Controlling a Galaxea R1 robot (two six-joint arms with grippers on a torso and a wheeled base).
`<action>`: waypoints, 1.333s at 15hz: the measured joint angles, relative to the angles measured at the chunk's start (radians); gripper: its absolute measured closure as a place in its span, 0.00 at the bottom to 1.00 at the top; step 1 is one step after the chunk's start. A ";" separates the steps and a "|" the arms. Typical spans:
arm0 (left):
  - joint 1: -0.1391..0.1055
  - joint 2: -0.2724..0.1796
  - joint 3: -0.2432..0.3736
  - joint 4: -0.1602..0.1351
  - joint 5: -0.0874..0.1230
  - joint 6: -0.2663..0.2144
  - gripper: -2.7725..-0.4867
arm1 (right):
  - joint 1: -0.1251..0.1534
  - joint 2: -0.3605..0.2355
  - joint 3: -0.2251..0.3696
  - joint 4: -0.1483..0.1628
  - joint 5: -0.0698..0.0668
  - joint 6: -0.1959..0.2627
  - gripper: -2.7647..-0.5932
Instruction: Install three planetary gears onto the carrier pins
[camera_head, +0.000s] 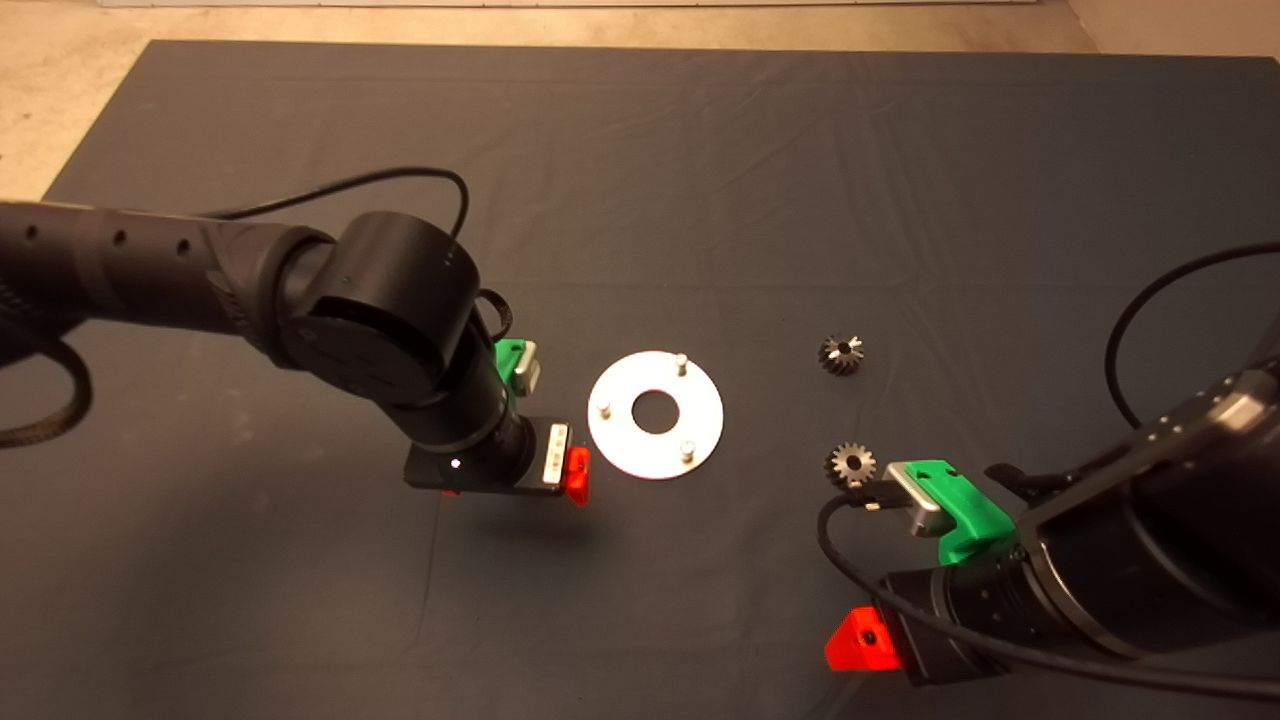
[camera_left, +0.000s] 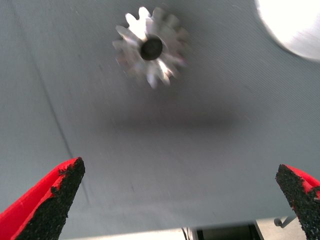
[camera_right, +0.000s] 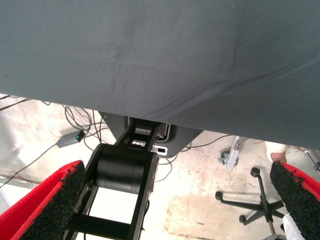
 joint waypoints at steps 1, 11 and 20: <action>0.012 -0.001 -0.023 0.015 0.004 0.008 0.00 | 0.000 0.000 0.000 0.000 0.000 0.000 0.00; 0.019 0.016 -0.141 0.029 0.005 0.110 0.00 | 0.000 0.000 0.000 0.000 0.000 0.000 0.00; 0.079 0.022 -0.185 0.047 -0.043 0.148 0.04 | 0.000 0.000 0.000 0.002 -0.001 0.000 0.00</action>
